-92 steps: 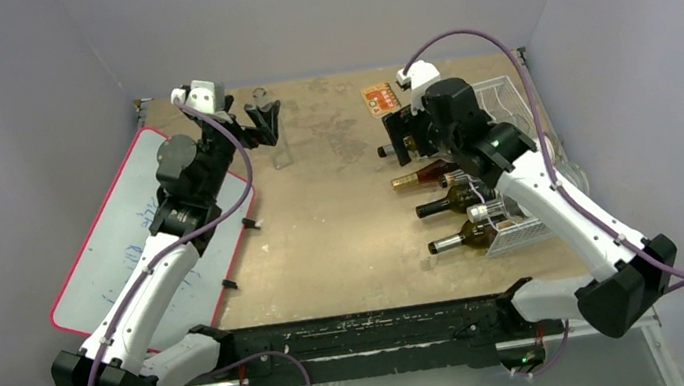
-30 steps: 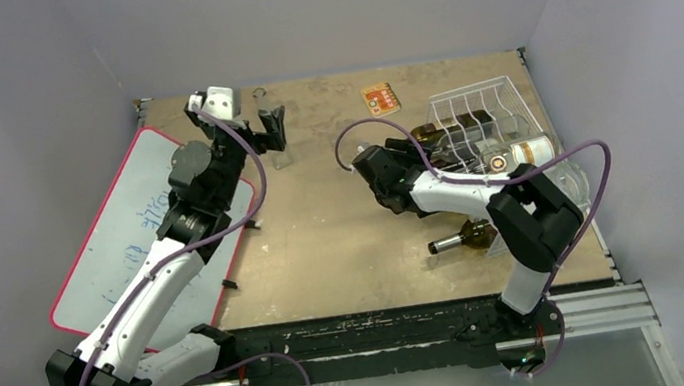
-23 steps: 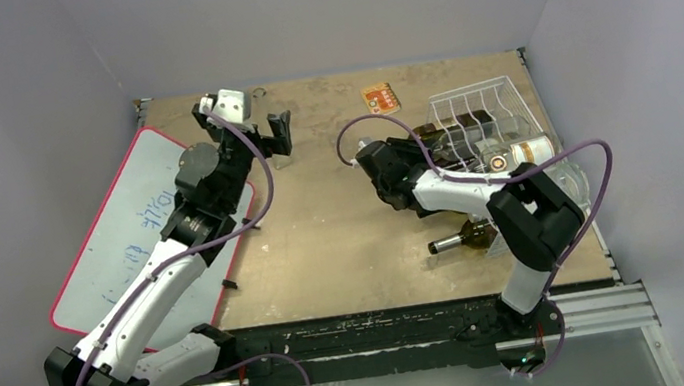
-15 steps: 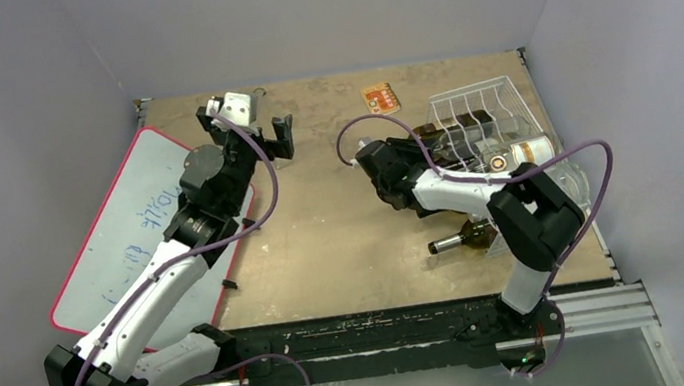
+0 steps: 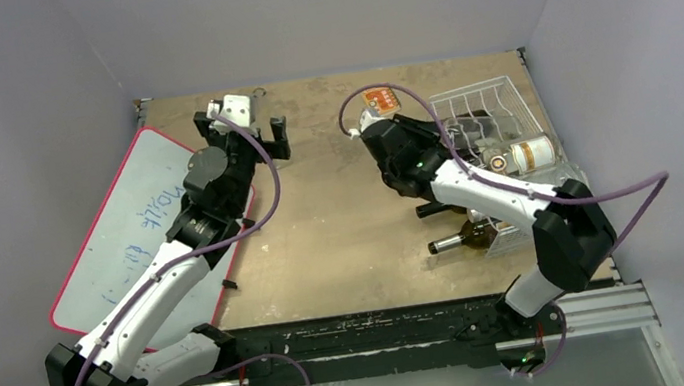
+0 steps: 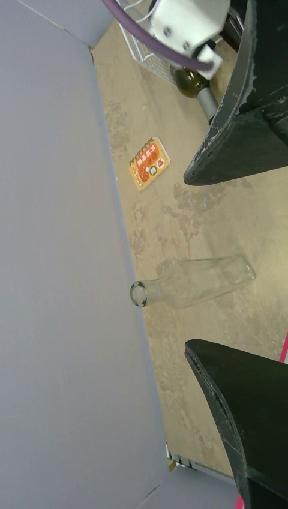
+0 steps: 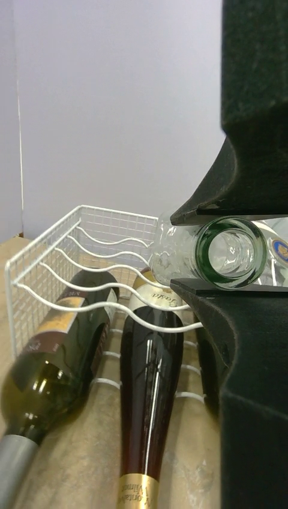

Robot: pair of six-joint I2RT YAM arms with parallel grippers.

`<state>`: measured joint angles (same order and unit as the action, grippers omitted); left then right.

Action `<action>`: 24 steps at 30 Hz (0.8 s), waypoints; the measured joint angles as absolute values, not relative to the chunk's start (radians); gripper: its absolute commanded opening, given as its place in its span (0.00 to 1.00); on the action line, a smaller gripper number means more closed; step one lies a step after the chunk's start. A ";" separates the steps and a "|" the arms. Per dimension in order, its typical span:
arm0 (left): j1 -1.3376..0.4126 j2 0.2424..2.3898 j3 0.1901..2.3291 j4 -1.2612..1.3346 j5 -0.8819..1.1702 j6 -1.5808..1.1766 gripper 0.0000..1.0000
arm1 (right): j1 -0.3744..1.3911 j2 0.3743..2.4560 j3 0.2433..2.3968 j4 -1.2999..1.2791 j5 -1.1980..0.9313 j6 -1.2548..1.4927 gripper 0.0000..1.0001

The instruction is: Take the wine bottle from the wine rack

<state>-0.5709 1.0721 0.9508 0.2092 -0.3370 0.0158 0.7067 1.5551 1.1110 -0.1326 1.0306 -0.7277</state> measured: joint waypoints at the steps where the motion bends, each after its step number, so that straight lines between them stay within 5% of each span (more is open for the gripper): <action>1: -0.571 1.072 0.949 0.208 -0.345 0.018 1.00 | 0.707 1.544 1.126 -0.147 1.025 -0.709 0.00; 24: -0.571 1.094 0.929 0.224 -0.430 0.031 1.00 | 0.716 1.335 1.341 -0.340 0.827 -0.395 0.00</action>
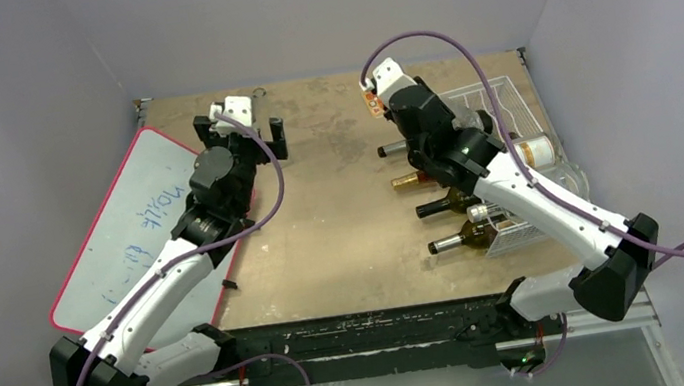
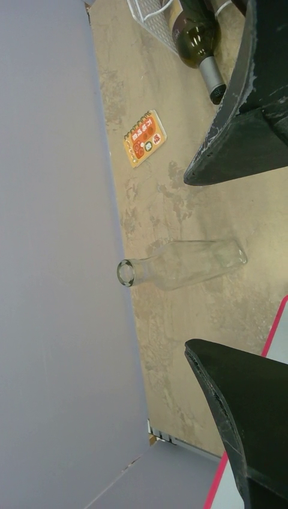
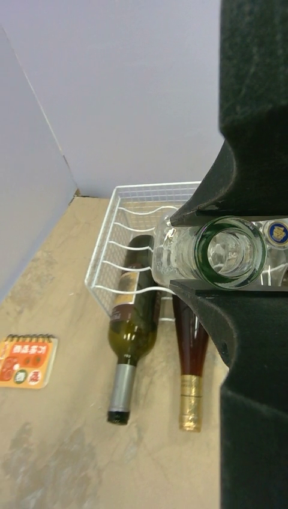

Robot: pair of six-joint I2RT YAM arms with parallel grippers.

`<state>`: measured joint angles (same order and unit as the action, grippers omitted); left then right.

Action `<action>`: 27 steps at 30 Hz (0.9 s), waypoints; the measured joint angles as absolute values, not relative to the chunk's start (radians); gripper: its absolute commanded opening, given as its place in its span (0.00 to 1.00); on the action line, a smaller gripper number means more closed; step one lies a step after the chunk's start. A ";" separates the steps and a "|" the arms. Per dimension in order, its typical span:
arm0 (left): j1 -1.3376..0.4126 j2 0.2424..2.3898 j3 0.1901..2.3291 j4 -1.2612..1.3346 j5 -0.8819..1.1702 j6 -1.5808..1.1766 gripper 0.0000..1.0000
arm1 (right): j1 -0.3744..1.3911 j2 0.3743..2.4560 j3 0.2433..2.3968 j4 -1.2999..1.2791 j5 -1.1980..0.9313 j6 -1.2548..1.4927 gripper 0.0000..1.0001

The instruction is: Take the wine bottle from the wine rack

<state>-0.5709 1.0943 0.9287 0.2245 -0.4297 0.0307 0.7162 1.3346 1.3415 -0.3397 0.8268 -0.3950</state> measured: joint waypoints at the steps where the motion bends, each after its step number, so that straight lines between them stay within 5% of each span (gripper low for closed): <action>1: -0.571 1.094 0.927 0.224 -0.432 0.031 1.00 | 0.717 1.335 1.356 -0.342 0.822 -0.388 0.00; 27: -0.571 1.105 0.916 0.224 -0.490 0.048 1.00 | 0.718 1.379 1.751 -0.408 0.553 -0.133 0.00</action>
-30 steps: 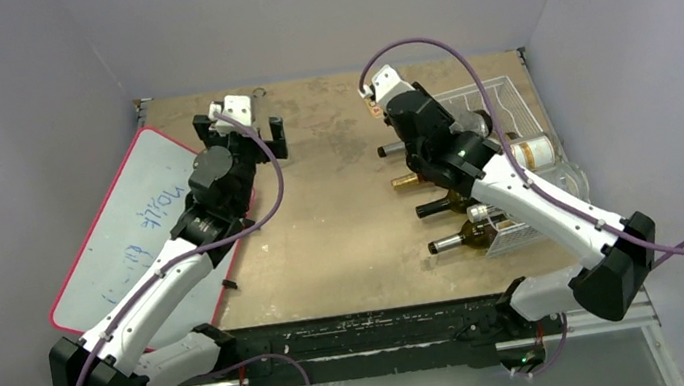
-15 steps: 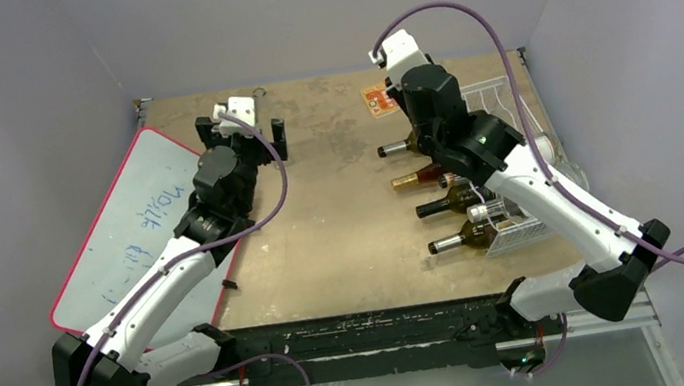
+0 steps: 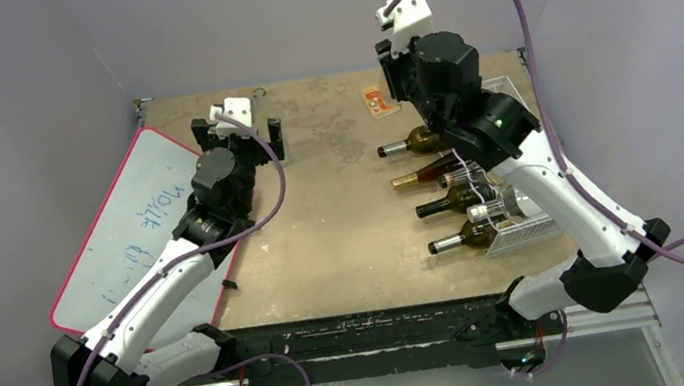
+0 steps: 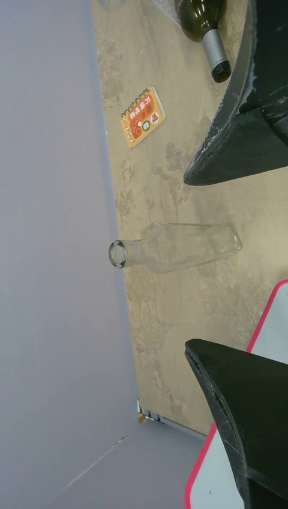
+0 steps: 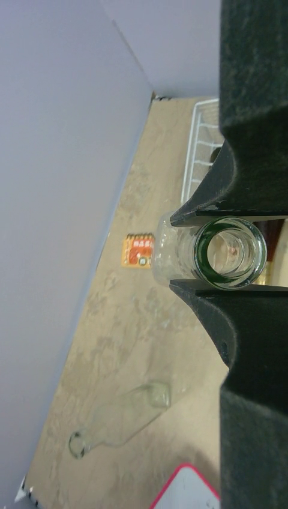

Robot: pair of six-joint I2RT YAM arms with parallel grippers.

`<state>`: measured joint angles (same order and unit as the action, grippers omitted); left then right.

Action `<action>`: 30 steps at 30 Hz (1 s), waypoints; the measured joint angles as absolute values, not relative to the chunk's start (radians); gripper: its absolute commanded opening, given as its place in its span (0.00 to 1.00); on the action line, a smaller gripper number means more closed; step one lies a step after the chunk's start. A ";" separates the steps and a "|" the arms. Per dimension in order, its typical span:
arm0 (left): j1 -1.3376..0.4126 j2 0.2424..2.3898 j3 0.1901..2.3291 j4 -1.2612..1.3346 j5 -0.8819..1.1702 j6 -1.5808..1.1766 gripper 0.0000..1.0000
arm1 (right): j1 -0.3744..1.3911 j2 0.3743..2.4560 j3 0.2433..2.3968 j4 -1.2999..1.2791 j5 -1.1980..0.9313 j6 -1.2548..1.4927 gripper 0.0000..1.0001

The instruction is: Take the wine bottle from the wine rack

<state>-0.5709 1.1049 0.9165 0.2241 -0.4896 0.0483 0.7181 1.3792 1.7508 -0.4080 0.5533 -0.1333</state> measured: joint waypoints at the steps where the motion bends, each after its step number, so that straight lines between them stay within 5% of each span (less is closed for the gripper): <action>1: -0.571 1.099 0.913 0.225 -0.493 0.049 1.00 | 0.718 1.393 1.765 -0.405 0.538 -0.126 0.00; 30: -0.453 0.938 0.874 0.267 -0.553 0.065 1.00 | 0.726 2.076 2.247 -0.399 0.300 0.081 0.00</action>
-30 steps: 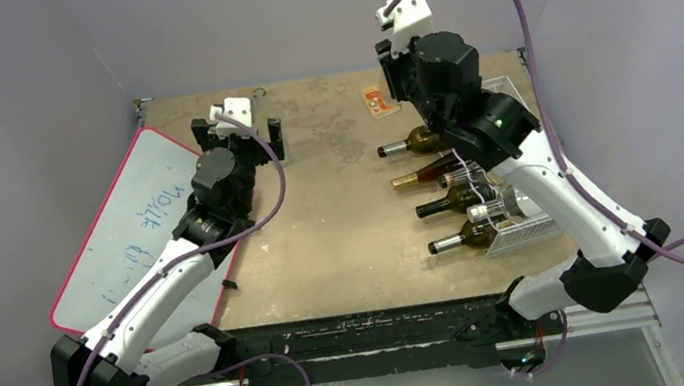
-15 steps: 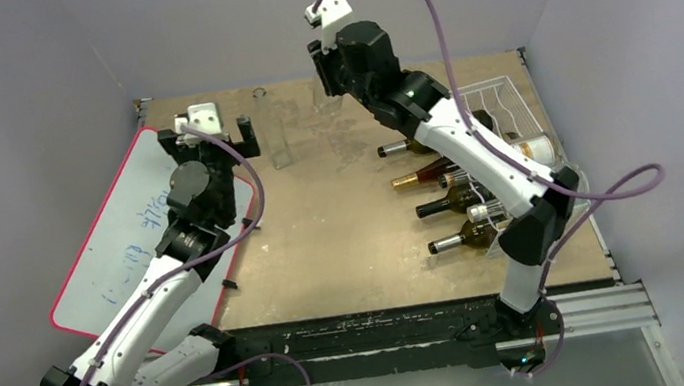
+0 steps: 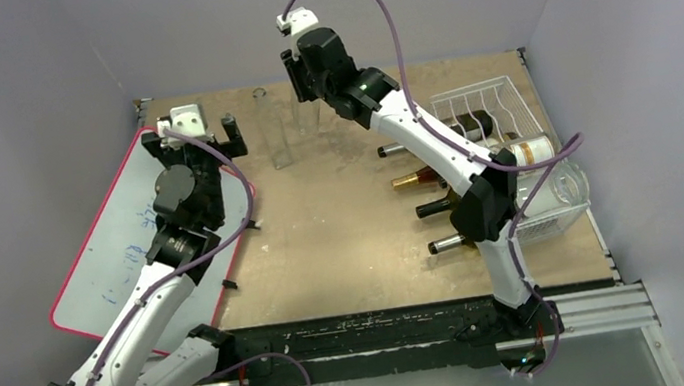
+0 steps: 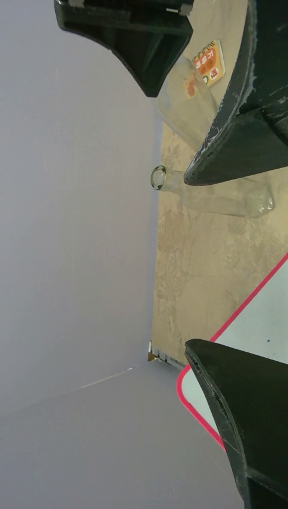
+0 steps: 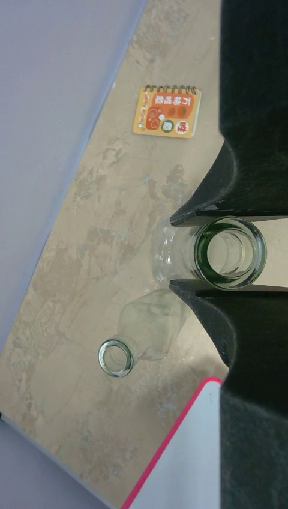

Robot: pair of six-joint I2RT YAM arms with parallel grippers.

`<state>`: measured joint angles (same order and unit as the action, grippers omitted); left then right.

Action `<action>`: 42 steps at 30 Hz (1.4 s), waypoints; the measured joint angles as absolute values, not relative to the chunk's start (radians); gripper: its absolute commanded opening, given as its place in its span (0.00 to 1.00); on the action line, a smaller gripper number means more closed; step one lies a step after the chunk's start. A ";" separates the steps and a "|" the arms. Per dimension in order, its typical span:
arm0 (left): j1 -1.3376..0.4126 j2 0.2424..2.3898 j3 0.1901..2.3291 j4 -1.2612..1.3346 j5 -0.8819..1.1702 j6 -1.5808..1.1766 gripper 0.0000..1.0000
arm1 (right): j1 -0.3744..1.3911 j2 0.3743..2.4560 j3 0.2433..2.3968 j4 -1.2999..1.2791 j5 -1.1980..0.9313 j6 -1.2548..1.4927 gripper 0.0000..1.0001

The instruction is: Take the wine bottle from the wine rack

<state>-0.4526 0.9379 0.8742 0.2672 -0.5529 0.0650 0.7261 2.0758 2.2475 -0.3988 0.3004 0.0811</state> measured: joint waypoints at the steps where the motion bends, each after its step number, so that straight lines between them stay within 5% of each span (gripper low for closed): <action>1: -0.453 0.936 0.874 0.265 -0.553 0.066 1.00 | 0.727 2.088 2.260 -0.406 0.301 0.086 0.00; 42: -0.452 0.920 0.875 0.253 -0.512 0.063 1.00 | 0.730 2.309 2.498 -0.558 0.268 0.181 0.01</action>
<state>-0.4519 0.9199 0.8745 0.2535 -0.5117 0.0631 0.7303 2.3089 2.4985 -0.5575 0.2676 0.1806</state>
